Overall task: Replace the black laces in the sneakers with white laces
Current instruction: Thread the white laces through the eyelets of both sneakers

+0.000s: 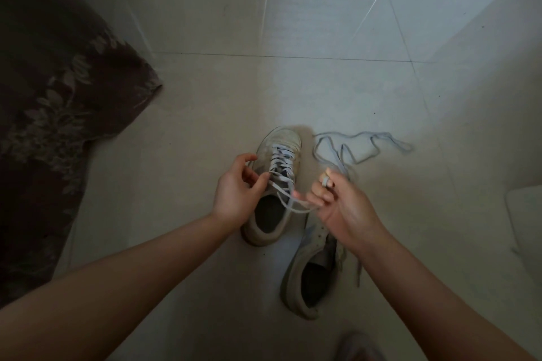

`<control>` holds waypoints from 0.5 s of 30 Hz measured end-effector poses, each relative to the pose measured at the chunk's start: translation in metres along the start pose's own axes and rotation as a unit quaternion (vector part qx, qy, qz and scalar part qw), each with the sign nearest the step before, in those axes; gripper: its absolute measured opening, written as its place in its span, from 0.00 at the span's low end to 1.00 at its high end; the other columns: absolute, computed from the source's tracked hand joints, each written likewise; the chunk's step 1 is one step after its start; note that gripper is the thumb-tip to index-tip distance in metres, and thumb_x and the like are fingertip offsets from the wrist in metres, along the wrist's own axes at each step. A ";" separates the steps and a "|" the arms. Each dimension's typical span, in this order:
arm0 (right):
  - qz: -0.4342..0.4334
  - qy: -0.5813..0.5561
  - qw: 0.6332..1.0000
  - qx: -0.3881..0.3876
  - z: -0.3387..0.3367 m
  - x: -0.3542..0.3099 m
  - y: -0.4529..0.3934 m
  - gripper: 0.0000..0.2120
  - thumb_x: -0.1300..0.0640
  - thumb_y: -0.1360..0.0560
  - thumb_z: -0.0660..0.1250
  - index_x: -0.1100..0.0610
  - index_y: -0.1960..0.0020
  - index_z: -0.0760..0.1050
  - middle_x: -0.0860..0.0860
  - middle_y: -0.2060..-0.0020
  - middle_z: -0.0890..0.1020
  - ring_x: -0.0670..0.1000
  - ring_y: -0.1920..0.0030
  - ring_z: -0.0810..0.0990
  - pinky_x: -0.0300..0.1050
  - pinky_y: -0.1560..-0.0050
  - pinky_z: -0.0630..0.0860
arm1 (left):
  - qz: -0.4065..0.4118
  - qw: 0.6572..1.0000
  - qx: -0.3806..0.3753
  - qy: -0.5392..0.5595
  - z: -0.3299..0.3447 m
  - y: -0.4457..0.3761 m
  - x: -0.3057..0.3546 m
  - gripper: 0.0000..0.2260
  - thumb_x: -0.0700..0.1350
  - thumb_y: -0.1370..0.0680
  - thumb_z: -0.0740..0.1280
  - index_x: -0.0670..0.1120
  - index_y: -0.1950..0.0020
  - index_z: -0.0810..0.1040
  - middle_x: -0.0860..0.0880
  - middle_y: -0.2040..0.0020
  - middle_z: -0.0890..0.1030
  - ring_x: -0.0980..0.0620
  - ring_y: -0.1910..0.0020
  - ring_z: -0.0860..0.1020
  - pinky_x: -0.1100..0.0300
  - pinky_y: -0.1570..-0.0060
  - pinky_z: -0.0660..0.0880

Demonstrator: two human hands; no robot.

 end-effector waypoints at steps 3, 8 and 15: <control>0.092 -0.023 0.995 0.031 -0.007 0.012 -0.006 0.22 0.56 0.20 0.52 0.54 0.73 0.63 0.46 0.80 0.58 0.44 0.80 0.57 0.37 0.73 0.70 | 0.005 1.000 -0.013 -0.002 0.004 0.002 0.000 0.14 0.43 0.26 0.71 0.46 0.42 0.75 0.47 0.65 0.78 0.59 0.68 0.74 0.73 0.65 0.69; 0.029 0.262 0.963 0.056 -0.008 0.014 -0.009 0.17 0.56 0.19 0.57 0.57 0.66 0.65 0.49 0.78 0.68 0.47 0.78 0.67 0.40 0.71 0.71 | -0.004 1.000 -0.015 -0.022 0.002 0.005 -0.008 0.08 0.47 0.24 0.68 0.46 0.48 0.77 0.54 0.66 0.76 0.57 0.67 0.75 0.65 0.64 0.72; 0.044 0.062 0.994 0.083 -0.003 0.025 -0.002 0.11 0.58 0.20 0.59 0.61 0.58 0.72 0.55 0.66 0.79 0.52 0.62 0.81 0.47 0.52 0.81 | 0.166 0.941 -0.139 -0.260 -0.013 0.035 -0.037 0.22 0.65 0.26 0.54 0.48 0.60 0.73 0.50 0.67 0.76 0.49 0.66 0.75 0.56 0.66 0.70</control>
Point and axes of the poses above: each hand's wrist, its own y-axis away from the middle knuckle, its own z-axis out of the palm, x = y × z, the point moved 5 cm from there along -y, towards the middle knuckle
